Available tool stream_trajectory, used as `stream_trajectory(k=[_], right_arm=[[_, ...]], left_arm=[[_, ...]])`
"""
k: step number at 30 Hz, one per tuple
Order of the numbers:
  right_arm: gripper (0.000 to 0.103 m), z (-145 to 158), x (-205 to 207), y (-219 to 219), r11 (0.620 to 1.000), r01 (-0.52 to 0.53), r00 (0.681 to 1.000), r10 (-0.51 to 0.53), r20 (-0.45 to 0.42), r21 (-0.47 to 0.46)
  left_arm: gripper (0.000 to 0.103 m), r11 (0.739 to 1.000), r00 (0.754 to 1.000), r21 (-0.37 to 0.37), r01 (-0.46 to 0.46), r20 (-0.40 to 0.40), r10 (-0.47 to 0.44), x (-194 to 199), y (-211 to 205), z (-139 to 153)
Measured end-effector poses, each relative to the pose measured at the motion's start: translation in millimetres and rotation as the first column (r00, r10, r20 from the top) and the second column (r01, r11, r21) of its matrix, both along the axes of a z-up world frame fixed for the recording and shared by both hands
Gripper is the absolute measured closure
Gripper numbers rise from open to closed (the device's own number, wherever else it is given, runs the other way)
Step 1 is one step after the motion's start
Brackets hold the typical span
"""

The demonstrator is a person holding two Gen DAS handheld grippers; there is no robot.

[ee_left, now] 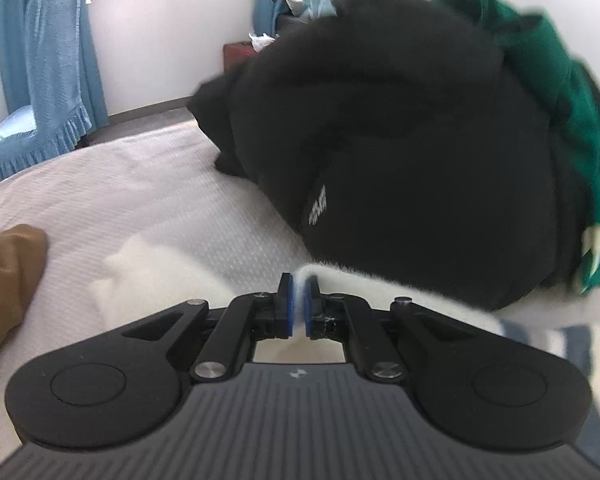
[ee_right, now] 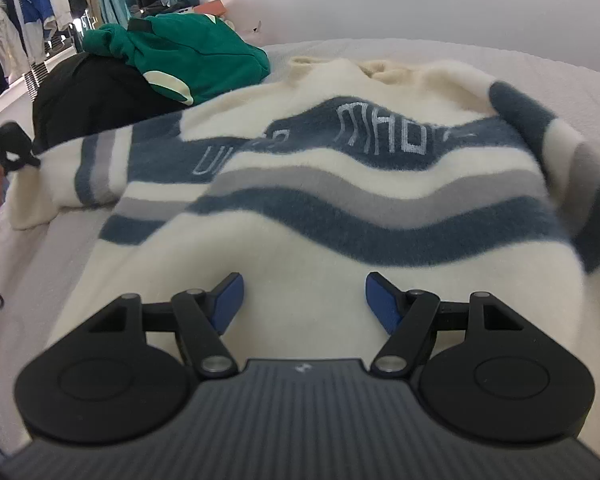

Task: Fold large clothes
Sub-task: 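Close the left gripper on the sweater sleeve while the right tool hovers above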

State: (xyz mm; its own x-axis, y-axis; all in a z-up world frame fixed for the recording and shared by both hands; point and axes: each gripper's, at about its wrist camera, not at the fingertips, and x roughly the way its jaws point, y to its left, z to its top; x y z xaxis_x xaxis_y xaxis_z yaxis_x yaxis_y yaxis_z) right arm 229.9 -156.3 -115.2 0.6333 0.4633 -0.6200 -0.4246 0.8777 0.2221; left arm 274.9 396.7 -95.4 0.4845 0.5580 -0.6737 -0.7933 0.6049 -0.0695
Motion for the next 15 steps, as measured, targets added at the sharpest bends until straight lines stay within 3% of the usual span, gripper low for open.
stream_trajectory(k=[6,10,12,14,15], right_arm=[[0.034,-8,14,6,1.0,-0.012,1.0,0.012,0.01,-0.011],[0.034,-9,16,6,1.0,-0.012,1.0,0.013,0.014,-0.007],[0.034,-8,16,4,1.0,-0.011,1.0,0.011,0.015,-0.003],[0.033,-6,14,3,1.0,-0.01,1.0,0.01,0.02,-0.001],[0.033,-5,13,3,1.0,-0.01,1.0,0.01,0.023,0.0]], left_arm=[[0.097,0.998,0.997,-0.056,0.034,-0.06,-0.037,3,8,-40],[0.095,0.998,0.996,-0.04,0.052,-0.066,-0.055,1,-2,-39],[0.081,0.996,0.995,-0.051,0.069,-0.063,-0.072,-2,-8,-32],[0.055,0.994,0.995,-0.05,0.095,-0.033,-0.096,-9,-16,-25],[0.054,0.994,0.994,-0.029,0.103,-0.026,-0.104,-13,-25,-19]])
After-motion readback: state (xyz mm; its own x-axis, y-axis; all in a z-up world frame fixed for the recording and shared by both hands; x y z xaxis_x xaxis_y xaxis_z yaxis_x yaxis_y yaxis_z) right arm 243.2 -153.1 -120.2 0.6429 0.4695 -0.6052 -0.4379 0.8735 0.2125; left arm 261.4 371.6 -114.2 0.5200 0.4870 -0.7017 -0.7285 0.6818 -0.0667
